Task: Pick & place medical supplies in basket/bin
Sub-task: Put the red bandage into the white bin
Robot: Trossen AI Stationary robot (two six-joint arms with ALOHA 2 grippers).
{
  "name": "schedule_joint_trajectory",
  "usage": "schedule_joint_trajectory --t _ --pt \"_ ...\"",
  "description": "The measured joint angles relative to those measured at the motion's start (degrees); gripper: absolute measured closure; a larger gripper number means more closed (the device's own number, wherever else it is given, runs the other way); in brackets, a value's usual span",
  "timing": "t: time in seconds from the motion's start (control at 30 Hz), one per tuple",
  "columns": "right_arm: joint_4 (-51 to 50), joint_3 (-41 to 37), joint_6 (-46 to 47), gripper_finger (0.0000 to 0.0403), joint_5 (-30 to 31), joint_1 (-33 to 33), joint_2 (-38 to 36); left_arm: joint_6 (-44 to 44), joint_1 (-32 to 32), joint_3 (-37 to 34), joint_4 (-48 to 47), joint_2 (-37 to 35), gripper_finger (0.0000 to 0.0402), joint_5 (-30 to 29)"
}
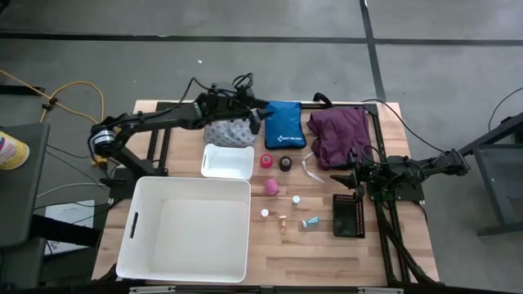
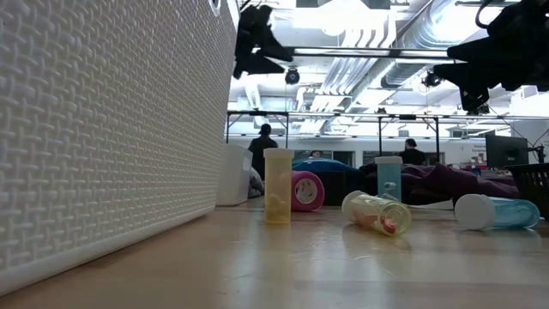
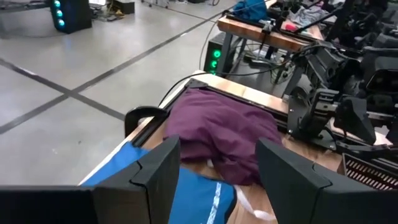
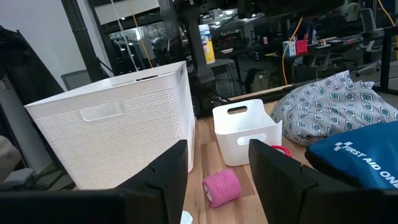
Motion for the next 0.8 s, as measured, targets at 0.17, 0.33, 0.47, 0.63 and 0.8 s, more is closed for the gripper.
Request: schedule_joint_trajectory --t 0.17,0.33,0.47,0.63,0.8 --pt "0.0 0.0 0.0 0.0245 0.0 0.0 0.0 0.5 -1.3 4.6 -0.1 4.3 0.0199 0.0" --pt "0.0 0.0 0.0 0.0245 0.0 0.0 0.0 1.3 -2.2 9.0 -0.2 8.5 0.0199 0.0" --pt "0.0 0.0 0.0 0.0245 0.0 0.0 0.0 1.5 -2.6 12.6 -0.8 11.4 0.0199 0.0" --pt "0.0 0.0 0.0 0.0245 0.0 0.0 0.0 2.1 -3.1 17.5 -3.6 14.5 0.0199 -0.1" --pt "0.0 0.0 0.0 0.0245 0.0 0.0 0.0 3.0 -3.3 20.0 -4.1 15.6 0.0199 0.0"
